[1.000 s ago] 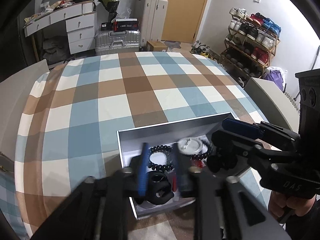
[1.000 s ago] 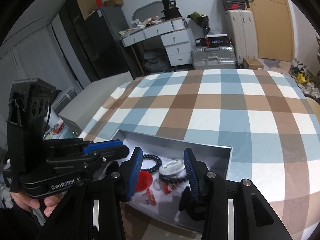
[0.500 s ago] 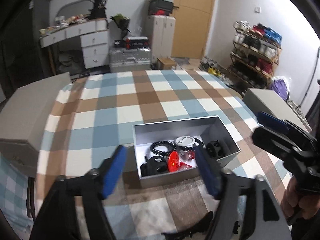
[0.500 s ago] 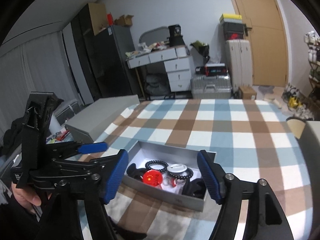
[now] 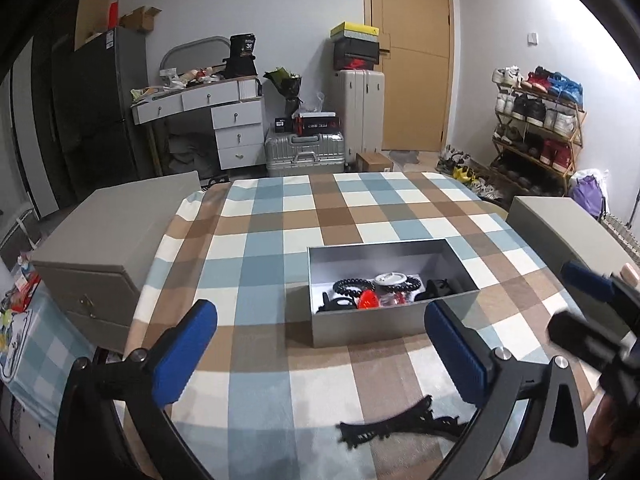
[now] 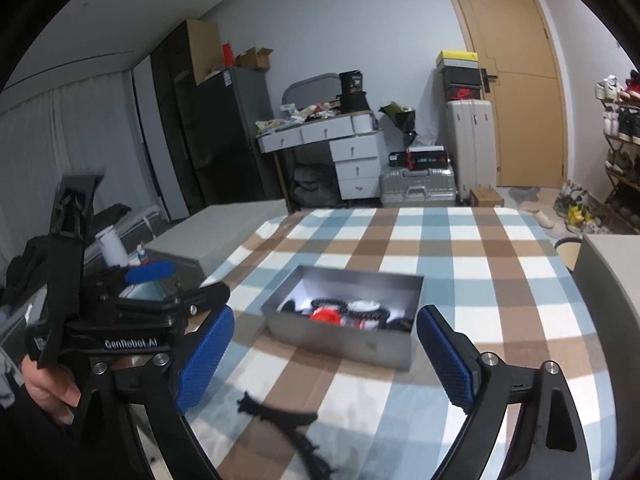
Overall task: Organize jewelry
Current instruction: 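Move the right gripper toward the black hair clip on the table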
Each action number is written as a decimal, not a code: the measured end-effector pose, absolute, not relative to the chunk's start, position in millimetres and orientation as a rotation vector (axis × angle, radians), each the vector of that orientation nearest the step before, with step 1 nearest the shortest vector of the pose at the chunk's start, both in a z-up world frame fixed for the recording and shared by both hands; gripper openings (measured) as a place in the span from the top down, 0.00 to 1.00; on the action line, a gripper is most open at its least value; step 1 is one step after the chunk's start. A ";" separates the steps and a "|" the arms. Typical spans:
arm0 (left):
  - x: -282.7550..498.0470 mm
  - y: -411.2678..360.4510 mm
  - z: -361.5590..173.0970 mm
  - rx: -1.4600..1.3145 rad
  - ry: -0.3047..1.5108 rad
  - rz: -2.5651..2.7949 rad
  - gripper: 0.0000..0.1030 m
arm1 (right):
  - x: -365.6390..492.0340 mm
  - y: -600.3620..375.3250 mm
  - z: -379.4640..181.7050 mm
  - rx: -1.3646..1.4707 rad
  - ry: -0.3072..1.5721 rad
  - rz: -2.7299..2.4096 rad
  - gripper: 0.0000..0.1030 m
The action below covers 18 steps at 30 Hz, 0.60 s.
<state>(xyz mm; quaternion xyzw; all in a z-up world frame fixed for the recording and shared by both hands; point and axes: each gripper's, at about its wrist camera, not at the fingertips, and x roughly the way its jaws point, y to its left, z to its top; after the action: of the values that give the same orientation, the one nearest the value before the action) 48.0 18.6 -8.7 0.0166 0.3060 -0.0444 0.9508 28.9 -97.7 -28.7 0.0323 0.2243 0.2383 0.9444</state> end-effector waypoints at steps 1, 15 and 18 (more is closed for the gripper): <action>44.8 20.0 -10.2 0.026 0.621 -0.089 0.02 | 25.6 -96.5 -31.6 0.058 0.463 0.490 0.09; 5.0 45.5 -67.9 -0.054 0.688 -0.032 0.02 | 11.6 -81.1 -116.5 -0.012 0.727 0.536 0.12; 2.3 51.9 -72.5 -0.076 0.715 -0.032 0.02 | 12.0 -75.6 -125.9 -0.046 0.739 0.525 0.22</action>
<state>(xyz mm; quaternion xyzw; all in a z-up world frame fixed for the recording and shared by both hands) 2.3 51.9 -72.5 -0.0370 0.3500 -0.0157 0.9359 12.0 -75.6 -125.9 -0.0221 0.3570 0.2537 0.8987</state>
